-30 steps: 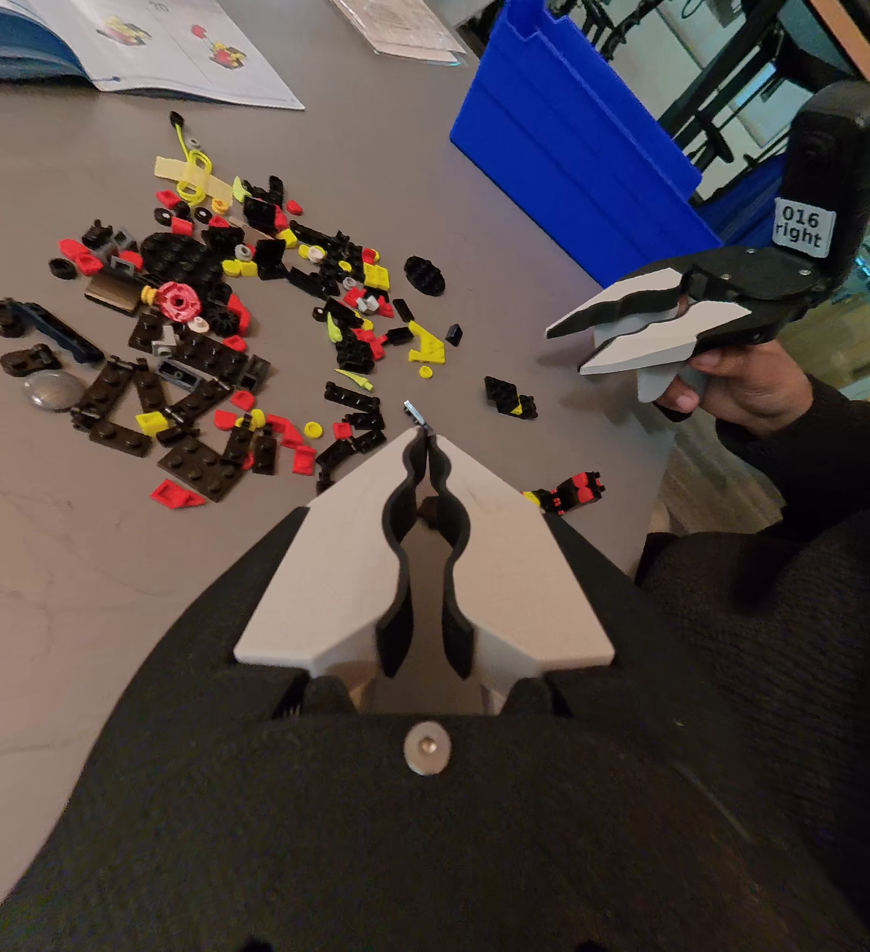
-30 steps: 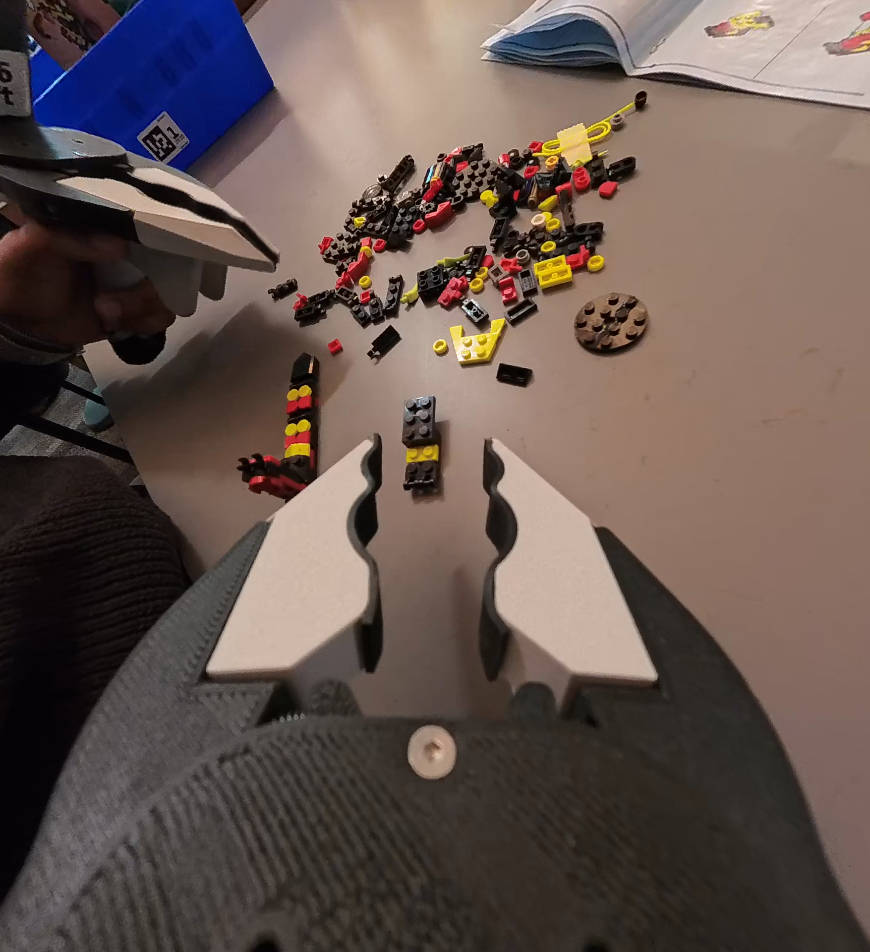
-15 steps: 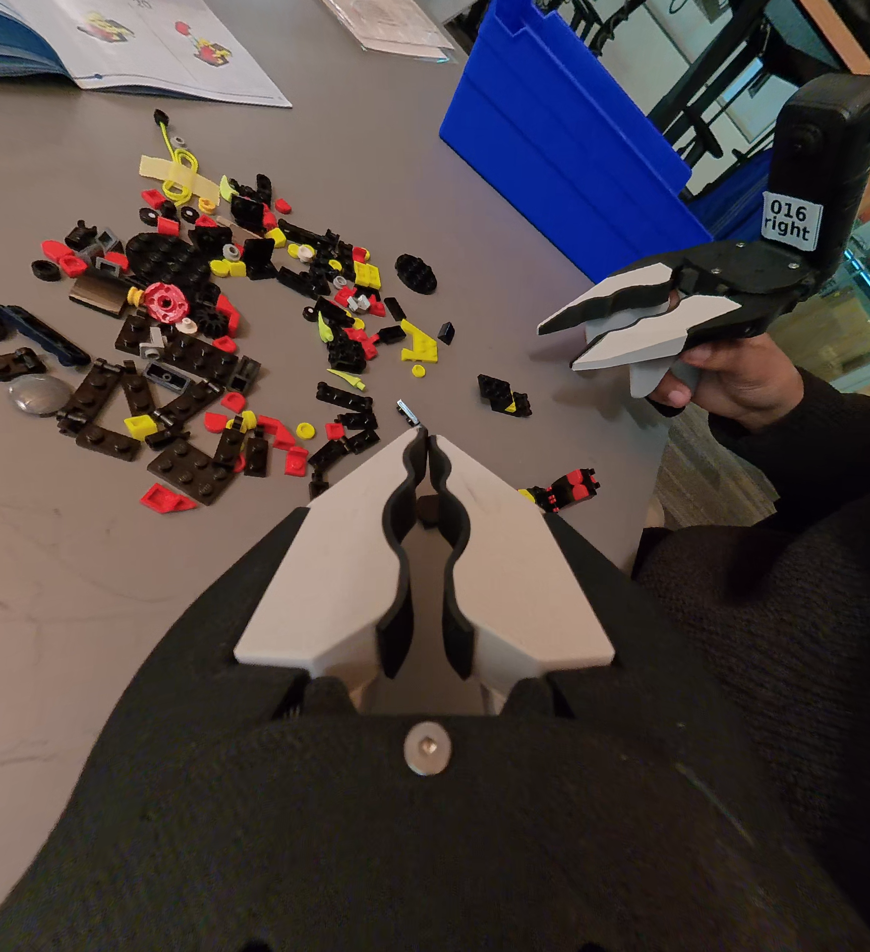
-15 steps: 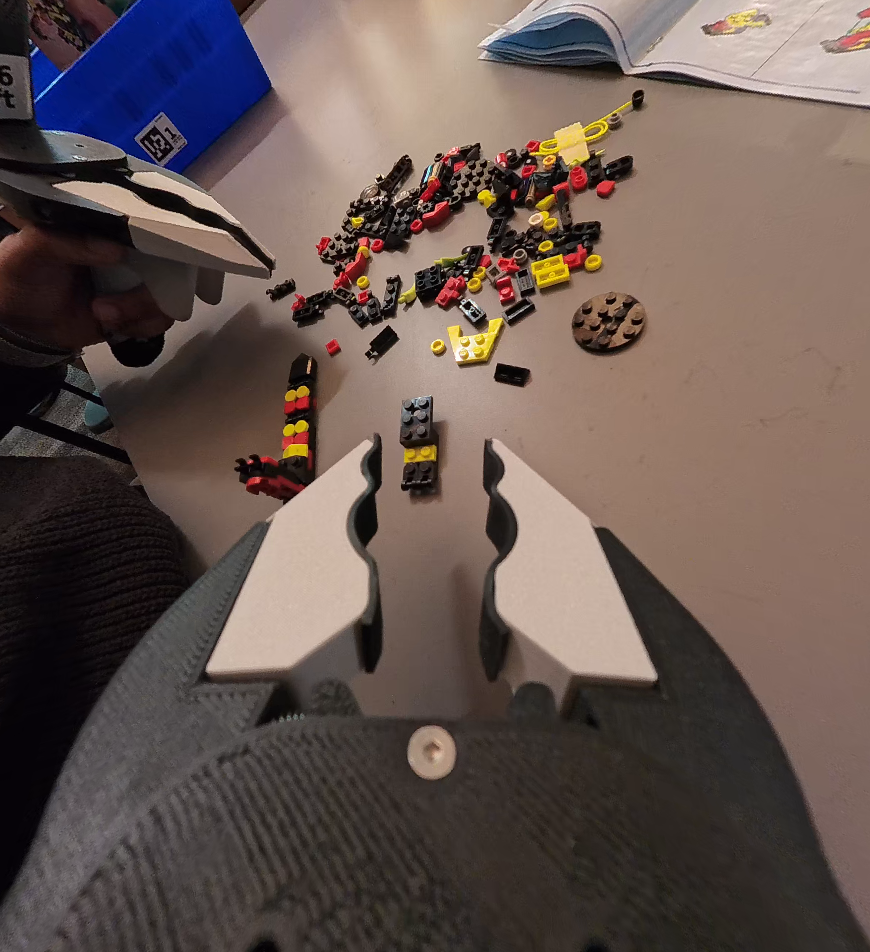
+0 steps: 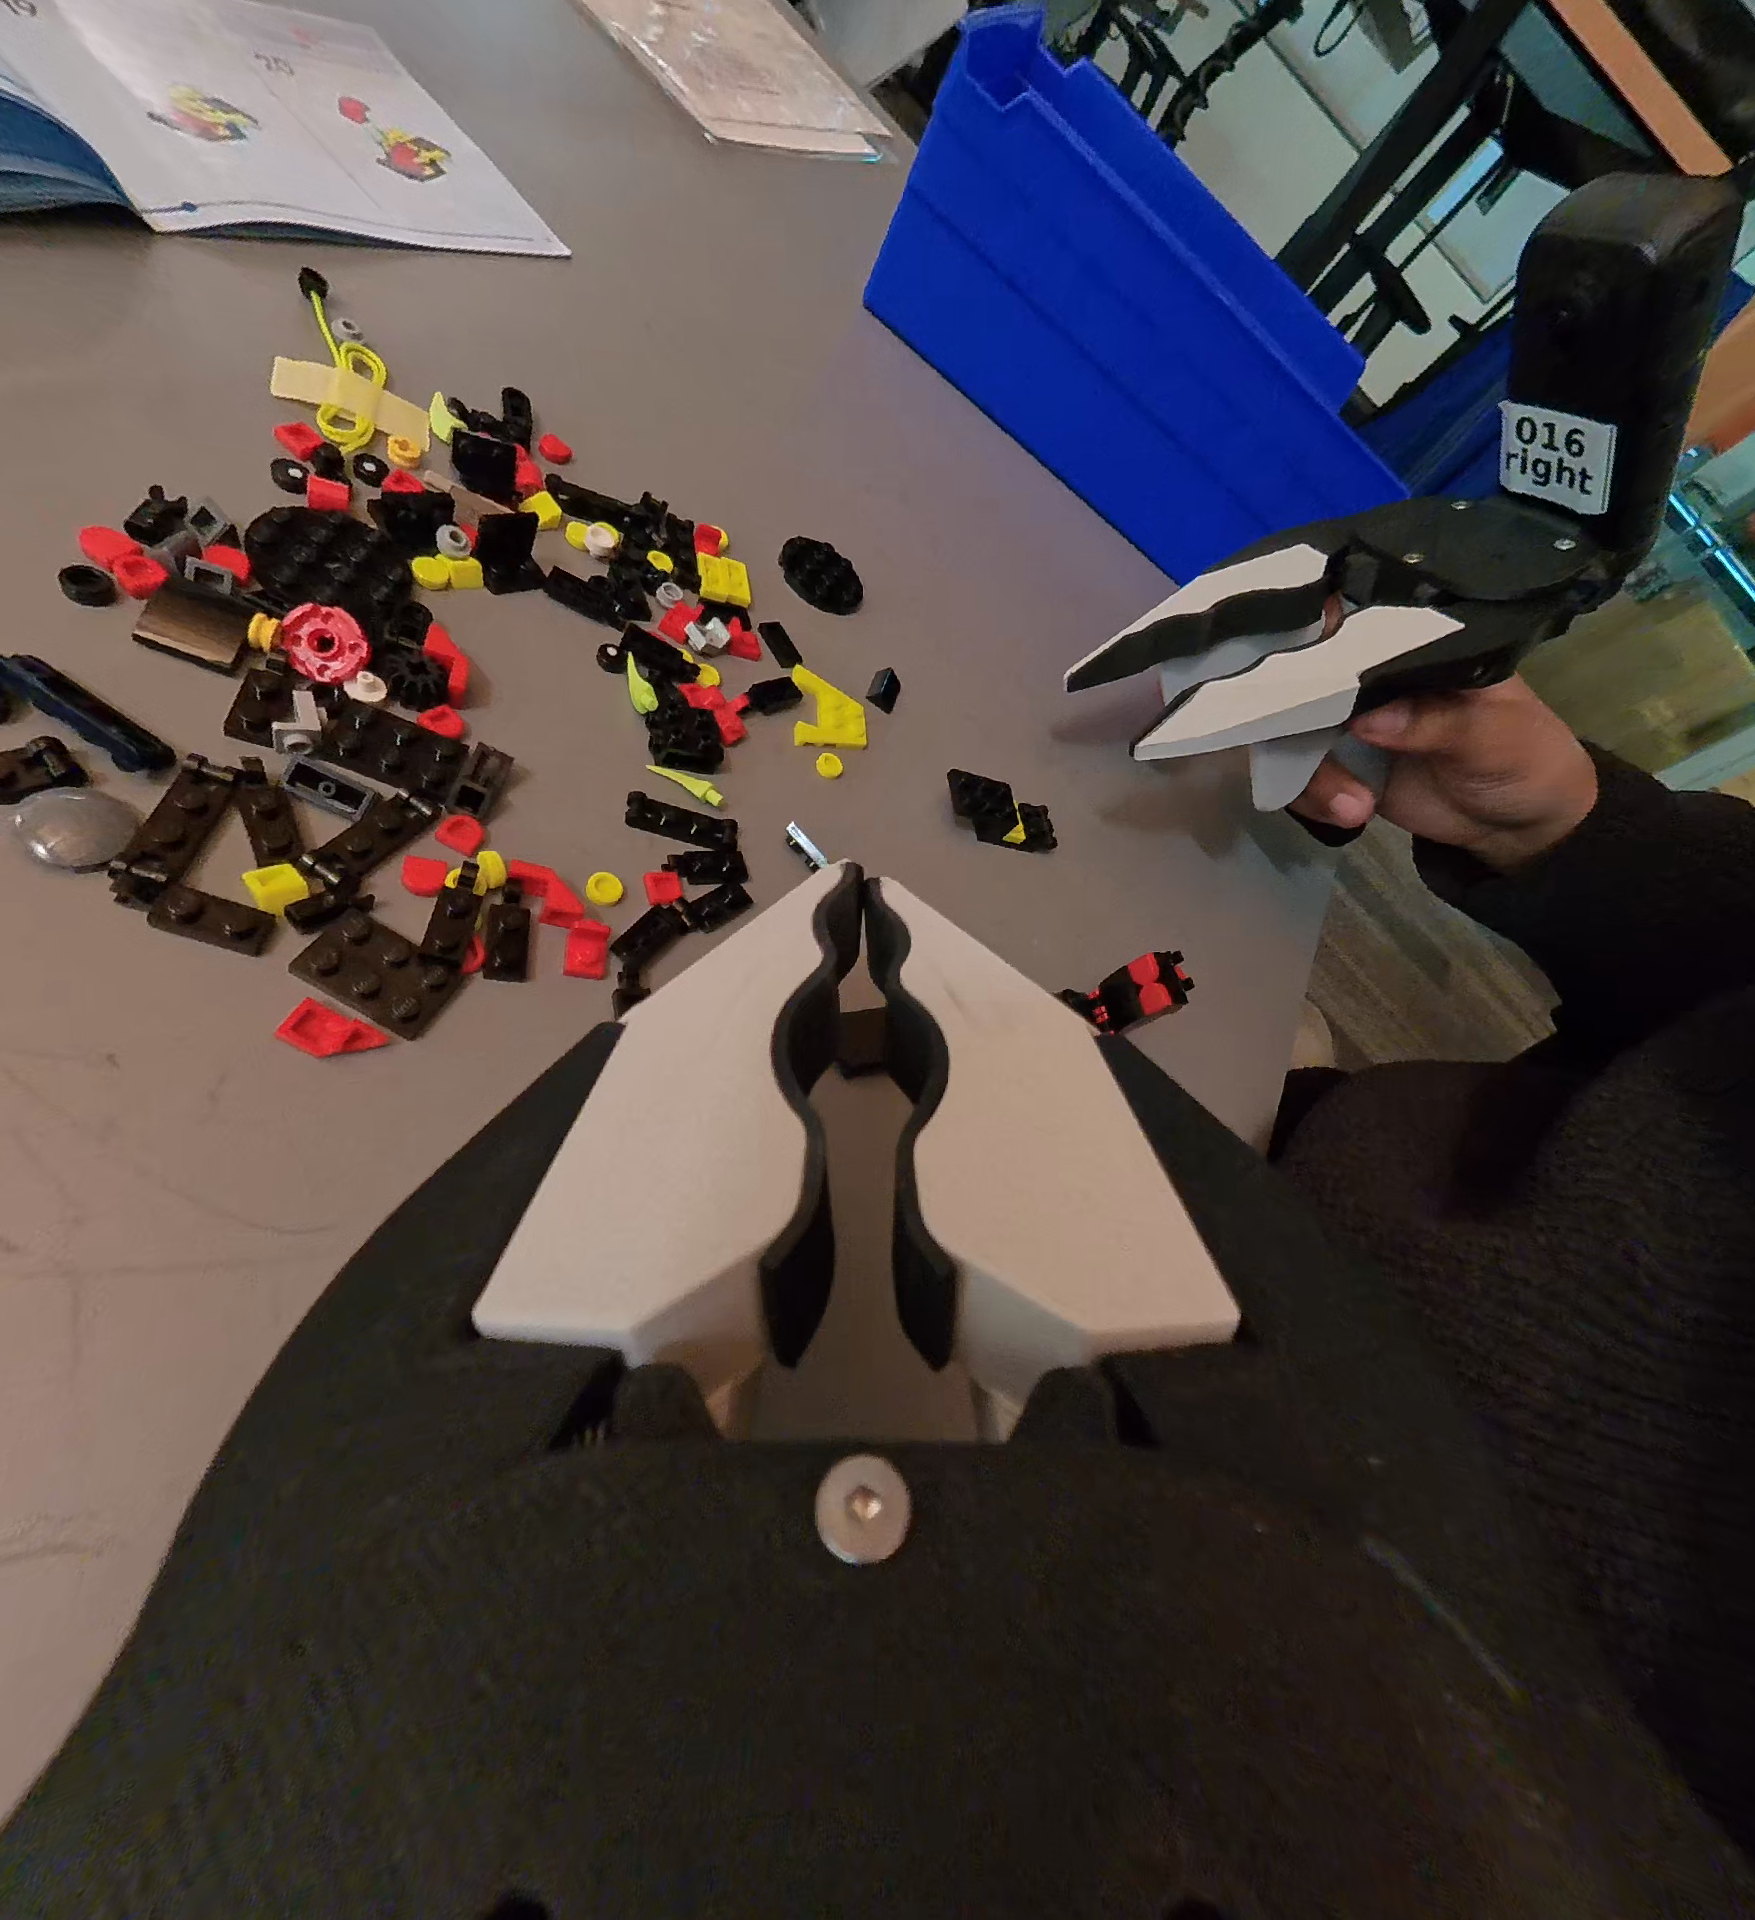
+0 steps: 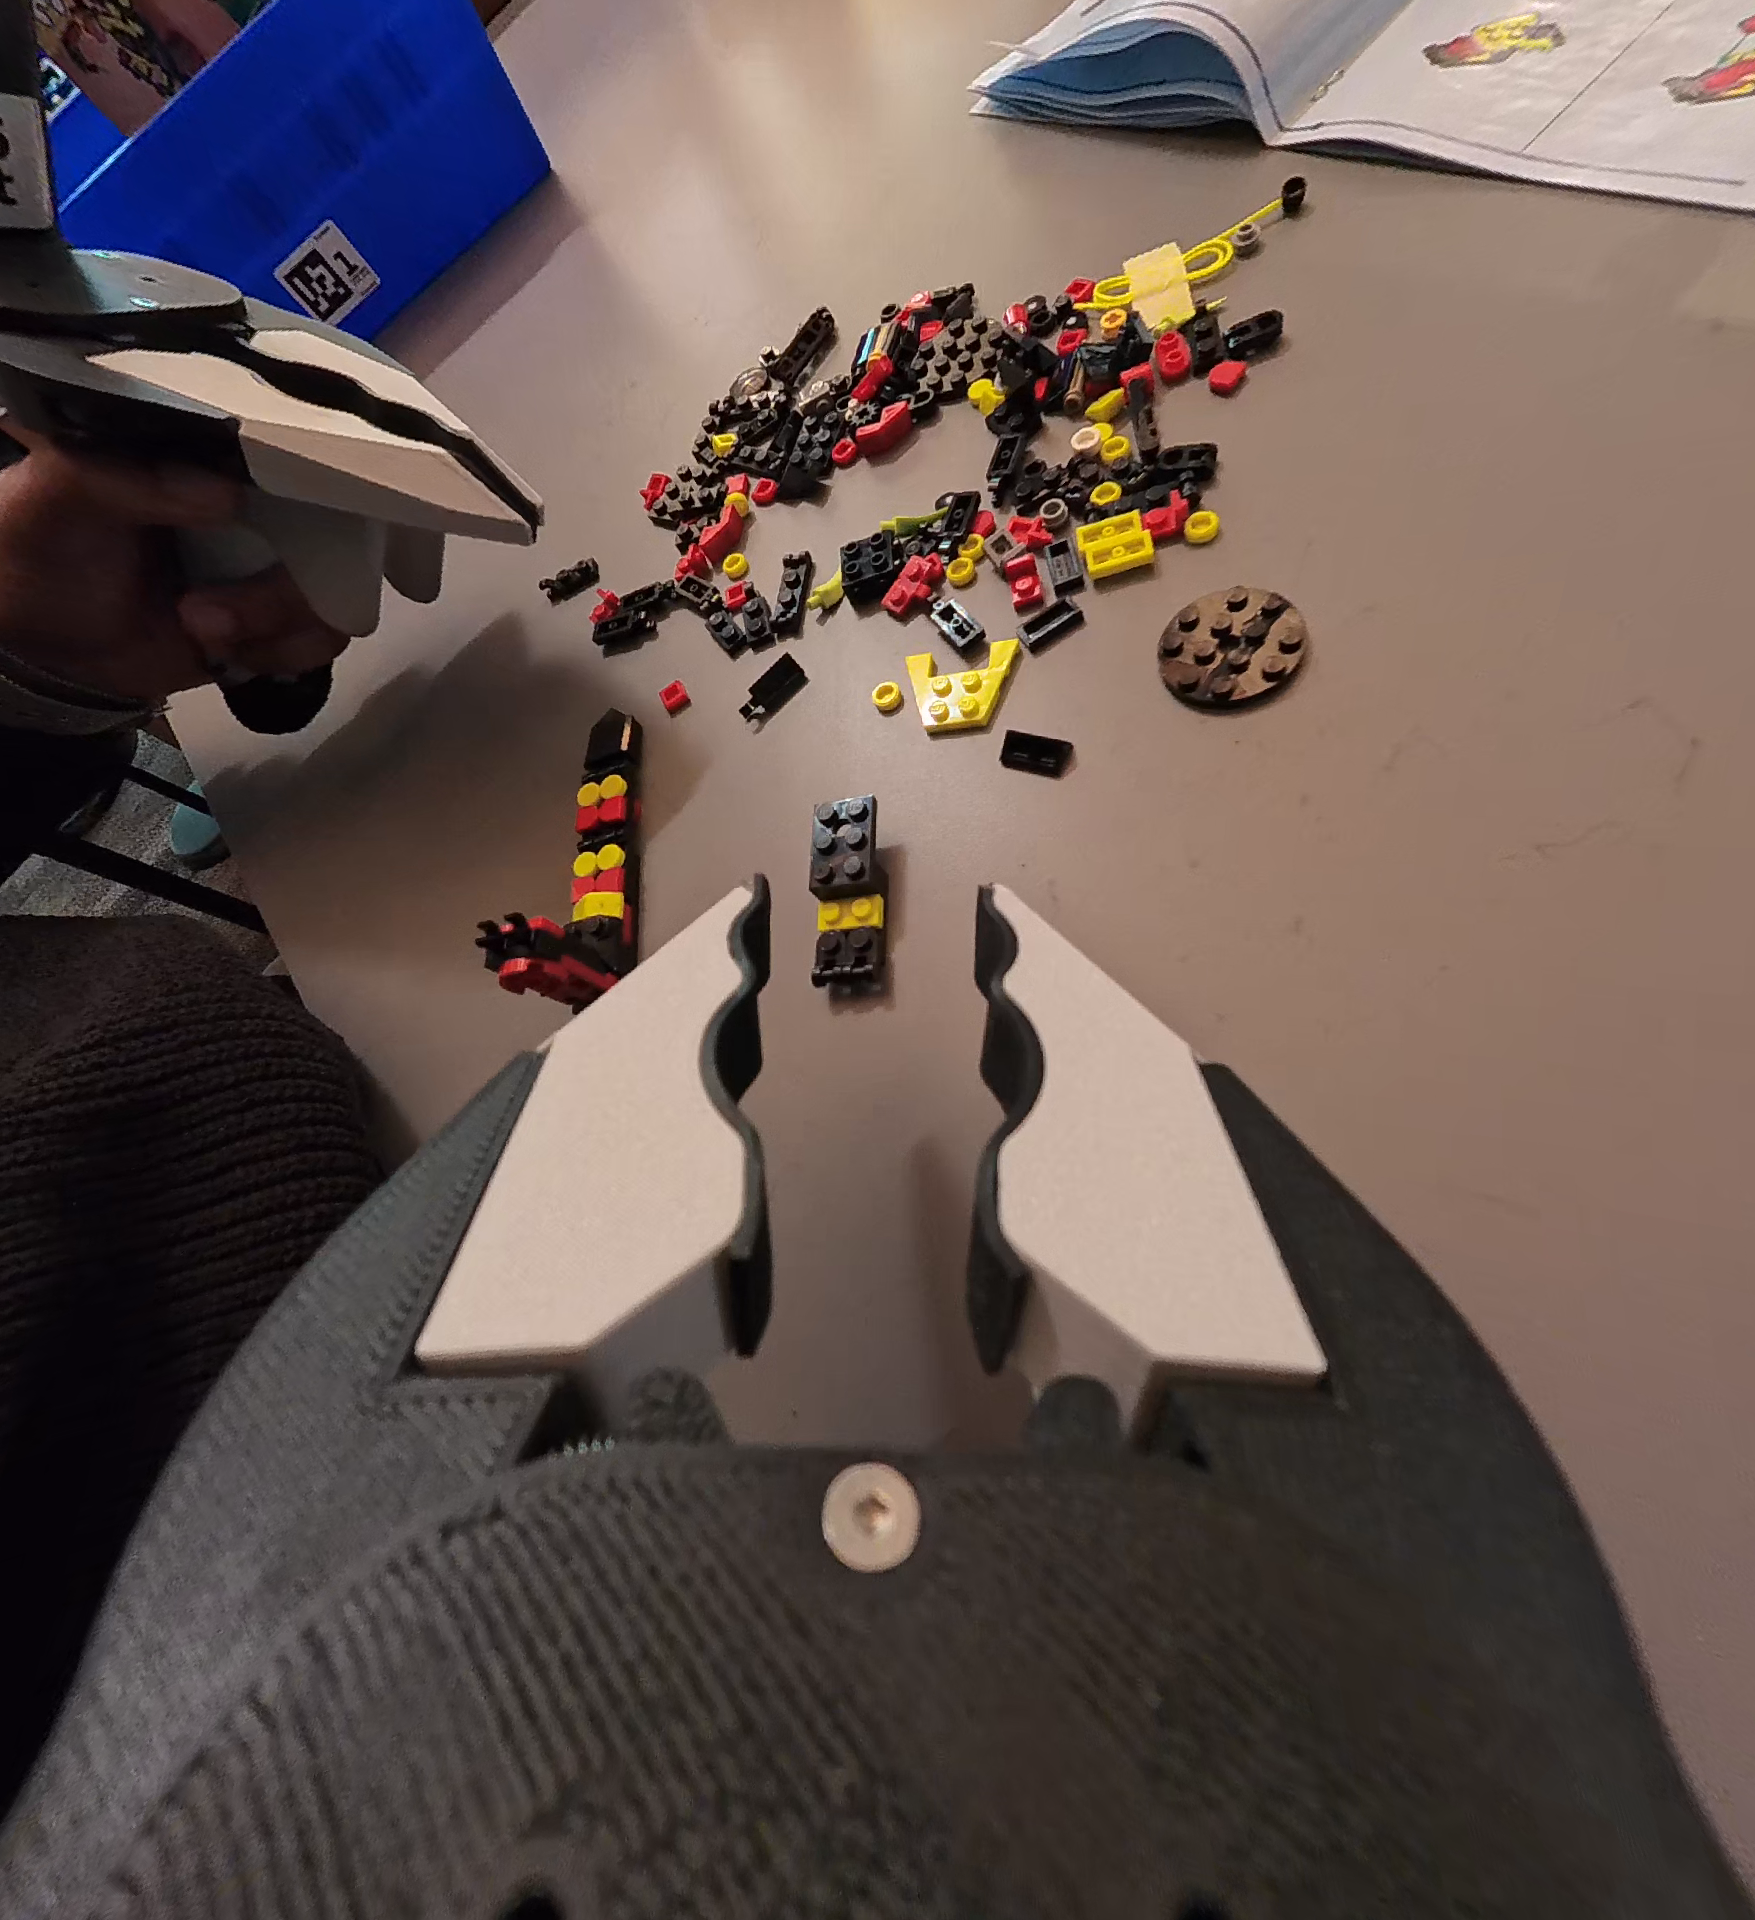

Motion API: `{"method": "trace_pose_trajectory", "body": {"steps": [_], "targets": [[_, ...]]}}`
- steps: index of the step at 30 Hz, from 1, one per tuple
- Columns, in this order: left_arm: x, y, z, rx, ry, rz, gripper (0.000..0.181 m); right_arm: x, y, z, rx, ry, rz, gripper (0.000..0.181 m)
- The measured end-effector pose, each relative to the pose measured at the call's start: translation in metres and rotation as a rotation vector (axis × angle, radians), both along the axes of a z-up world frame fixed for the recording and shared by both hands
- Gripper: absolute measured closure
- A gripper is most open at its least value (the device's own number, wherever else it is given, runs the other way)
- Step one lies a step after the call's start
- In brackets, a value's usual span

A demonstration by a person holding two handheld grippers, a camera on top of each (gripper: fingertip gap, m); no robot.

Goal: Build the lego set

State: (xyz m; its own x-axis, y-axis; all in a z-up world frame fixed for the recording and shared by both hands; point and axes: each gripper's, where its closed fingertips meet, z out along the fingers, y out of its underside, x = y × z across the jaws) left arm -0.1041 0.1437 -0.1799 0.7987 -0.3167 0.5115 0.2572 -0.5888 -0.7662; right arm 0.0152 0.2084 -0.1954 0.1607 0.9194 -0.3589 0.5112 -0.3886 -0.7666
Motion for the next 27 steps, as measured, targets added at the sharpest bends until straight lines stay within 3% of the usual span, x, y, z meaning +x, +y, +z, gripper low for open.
{"method": "trace_pose_trajectory", "body": {"steps": [4, 8, 10, 16, 27], "targets": [[-0.014, 0.007, -0.005, 0.004, 0.083, 0.066, 0.181, 0.0, 0.002, 0.0, 0.0, 0.0, -0.007, 0.143], [-0.069, 0.033, -0.017, -0.032, 0.336, 0.321, 0.175, -0.002, 0.002, 0.0, -0.014, 0.005, -0.009, 0.143], [-0.076, 0.047, -0.023, -0.061, 0.376, 0.338, 0.166, -0.002, 0.0, 0.0, -0.017, 0.008, -0.002, 0.143], [-0.076, 0.084, -0.043, -0.118, 0.48, 0.31, 0.167, 0.0, -0.004, 0.005, 0.0, 0.017, 0.011, 0.143], [-0.081, 0.091, -0.054, -0.201, 0.424, 0.32, 0.171, 0.001, -0.005, 0.006, -0.017, 0.026, 0.013, 0.143]]}}
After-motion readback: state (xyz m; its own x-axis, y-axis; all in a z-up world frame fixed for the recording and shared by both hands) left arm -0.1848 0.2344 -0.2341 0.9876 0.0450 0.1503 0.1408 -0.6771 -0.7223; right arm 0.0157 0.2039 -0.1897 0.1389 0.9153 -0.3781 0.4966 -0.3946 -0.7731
